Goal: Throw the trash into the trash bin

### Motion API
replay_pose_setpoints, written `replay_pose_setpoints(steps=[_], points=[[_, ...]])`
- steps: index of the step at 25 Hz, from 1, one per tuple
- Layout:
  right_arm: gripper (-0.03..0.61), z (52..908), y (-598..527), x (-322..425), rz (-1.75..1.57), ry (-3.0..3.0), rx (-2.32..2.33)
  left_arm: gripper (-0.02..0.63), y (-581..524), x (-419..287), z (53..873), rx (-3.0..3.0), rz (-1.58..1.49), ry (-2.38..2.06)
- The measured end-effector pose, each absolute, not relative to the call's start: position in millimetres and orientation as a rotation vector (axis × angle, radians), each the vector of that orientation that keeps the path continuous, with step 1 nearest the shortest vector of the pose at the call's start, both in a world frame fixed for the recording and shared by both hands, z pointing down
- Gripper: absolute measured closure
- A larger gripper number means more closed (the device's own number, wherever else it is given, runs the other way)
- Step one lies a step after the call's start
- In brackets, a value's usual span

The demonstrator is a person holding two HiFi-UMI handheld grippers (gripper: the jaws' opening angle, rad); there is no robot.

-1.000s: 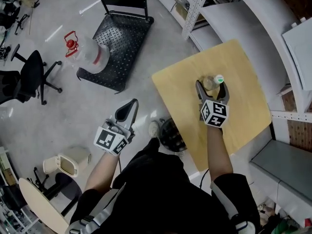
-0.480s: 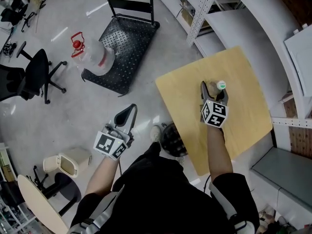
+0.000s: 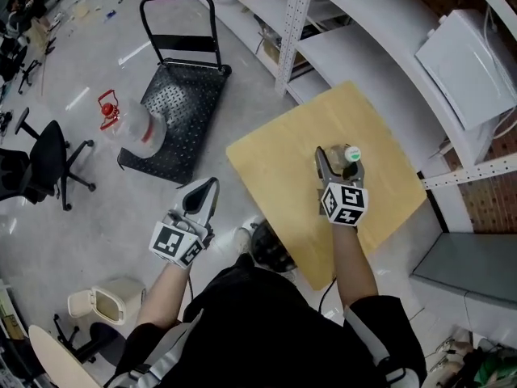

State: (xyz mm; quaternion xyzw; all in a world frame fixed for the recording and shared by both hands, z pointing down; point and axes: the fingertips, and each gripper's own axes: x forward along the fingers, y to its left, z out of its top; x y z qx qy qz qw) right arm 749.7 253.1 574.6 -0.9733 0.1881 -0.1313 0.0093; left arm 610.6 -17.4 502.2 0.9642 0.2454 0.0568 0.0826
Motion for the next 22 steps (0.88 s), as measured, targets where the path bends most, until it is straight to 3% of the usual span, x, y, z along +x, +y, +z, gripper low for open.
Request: replay_pose_setpoints(steps=[22], points=[[0.247,492.2,444.8,553.2,-0.277,0.328,-3.023,0.612,187.7,569.2,476.8,2.704,0.043,1.176]])
